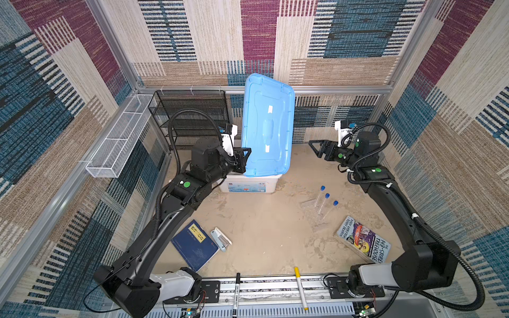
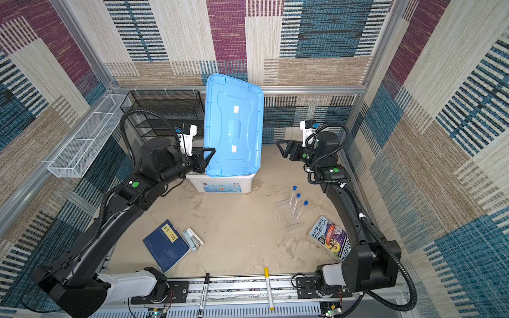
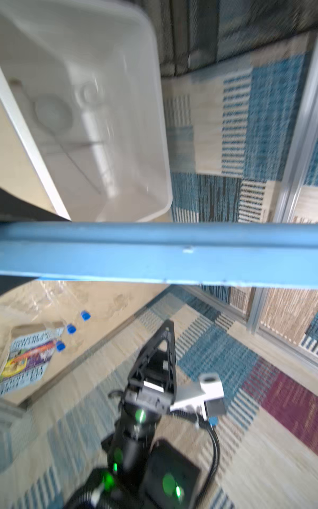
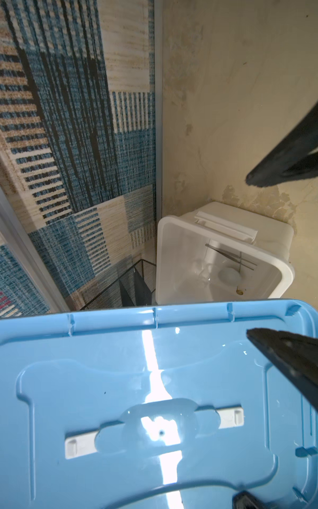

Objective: Organize the chemistry lab equipment
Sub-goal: 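Carry the lid with both grippers and lay it over the white bin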

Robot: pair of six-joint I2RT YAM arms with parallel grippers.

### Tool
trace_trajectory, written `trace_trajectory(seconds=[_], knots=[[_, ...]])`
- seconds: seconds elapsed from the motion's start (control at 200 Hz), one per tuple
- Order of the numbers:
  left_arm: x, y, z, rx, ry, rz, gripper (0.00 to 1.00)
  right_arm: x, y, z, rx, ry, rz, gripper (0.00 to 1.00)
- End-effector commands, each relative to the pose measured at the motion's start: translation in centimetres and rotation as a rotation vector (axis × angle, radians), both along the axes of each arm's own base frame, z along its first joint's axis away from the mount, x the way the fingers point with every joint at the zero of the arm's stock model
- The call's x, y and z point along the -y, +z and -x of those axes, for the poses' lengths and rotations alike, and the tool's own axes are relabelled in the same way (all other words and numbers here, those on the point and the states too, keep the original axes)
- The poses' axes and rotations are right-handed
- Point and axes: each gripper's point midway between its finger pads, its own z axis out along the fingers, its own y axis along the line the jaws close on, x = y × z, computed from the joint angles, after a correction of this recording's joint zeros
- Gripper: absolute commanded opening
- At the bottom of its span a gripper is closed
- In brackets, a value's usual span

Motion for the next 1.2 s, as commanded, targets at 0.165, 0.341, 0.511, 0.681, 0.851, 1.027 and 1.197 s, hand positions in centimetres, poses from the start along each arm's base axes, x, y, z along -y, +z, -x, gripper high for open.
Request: trace_trajectory(seconds=[0.165,0.341,0.511,0.681,0.851,1.027,1.197], knots=[[-6.2,-0.7,-1.3,0.106,0.208,-0.487,0.03,-3.1,3.7,-0.6,0.019,0.121,-0.087,1.0],[-7.4,-0.8,-3.2,0.134,0.247,-0.704,0.04,-4.2,3.6,-2.2,-0.003,0.137,-0.103,1.0],[-7.1,-1.9,-5.1,0.149,0.23,-0.844,0.04,-4.5,3.6,-3.9,-0.026,0.135,-0.116,0.99],[-6.3,-3.3,-6.2,0.152,0.196,-0.934,0.04,-5.0,5.0,-5.5,-0.036,0.151,-0.126,0.99],[-4.8,-4.6,-6.6,0.174,0.165,-1.028,0.05,-5.3,5.4,-6.7,-0.095,0.142,-0.177,0.99],[-3.3,-6.5,-6.7,0.172,0.116,-1.093,0.1,-5.6,5.2,-7.2,-0.119,0.158,-0.191,1.0],[-2.1,-7.7,-6.4,0.191,0.08,-1.136,0.17,-6.1,3.8,-7.5,-0.163,0.182,-0.199,1.0]])
